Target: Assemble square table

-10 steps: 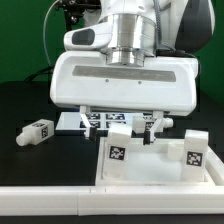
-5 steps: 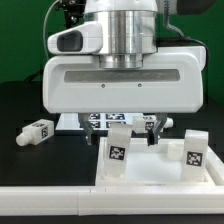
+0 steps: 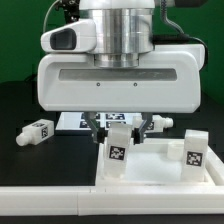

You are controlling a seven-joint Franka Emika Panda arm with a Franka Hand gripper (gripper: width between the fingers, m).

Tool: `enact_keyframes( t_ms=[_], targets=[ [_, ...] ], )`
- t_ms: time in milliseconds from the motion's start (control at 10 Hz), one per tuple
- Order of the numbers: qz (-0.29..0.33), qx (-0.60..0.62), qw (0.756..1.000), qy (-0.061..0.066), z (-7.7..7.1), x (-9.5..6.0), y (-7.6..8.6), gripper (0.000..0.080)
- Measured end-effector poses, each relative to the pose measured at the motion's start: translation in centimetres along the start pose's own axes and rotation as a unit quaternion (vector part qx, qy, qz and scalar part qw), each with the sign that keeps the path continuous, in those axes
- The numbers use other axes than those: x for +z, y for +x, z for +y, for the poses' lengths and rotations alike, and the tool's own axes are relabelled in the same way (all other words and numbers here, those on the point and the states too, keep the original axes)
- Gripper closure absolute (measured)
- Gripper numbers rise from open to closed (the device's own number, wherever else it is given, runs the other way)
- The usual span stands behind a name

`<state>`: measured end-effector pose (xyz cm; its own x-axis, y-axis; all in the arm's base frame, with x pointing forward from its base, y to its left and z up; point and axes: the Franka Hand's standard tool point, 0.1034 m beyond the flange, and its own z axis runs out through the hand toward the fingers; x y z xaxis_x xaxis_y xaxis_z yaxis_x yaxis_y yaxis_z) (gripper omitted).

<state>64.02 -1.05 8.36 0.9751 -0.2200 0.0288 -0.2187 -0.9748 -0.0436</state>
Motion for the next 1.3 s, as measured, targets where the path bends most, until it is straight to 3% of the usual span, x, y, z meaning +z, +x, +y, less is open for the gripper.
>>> enact_keyframes(
  t_ms=[100,300,500,800,1100,1300],
  targets=[
    [0.0,0.045,0.999,0.0,0.0,0.0,0.0,0.0515],
    [0.02,0.136,0.99,0.001,0.13,0.05,-0.31,0.0515],
    [0.031,0.255,0.966,0.008,0.41,0.03,-0.45,0.0515],
    [0.032,0.428,0.903,0.016,-0.29,0.07,-0.57,0.0515],
    [0.018,0.583,0.812,0.034,-0.21,0.09,-0.65,0.0514],
    [0.016,0.617,0.786,0.035,-0.29,0.11,-0.68,0.0514]
  ],
)
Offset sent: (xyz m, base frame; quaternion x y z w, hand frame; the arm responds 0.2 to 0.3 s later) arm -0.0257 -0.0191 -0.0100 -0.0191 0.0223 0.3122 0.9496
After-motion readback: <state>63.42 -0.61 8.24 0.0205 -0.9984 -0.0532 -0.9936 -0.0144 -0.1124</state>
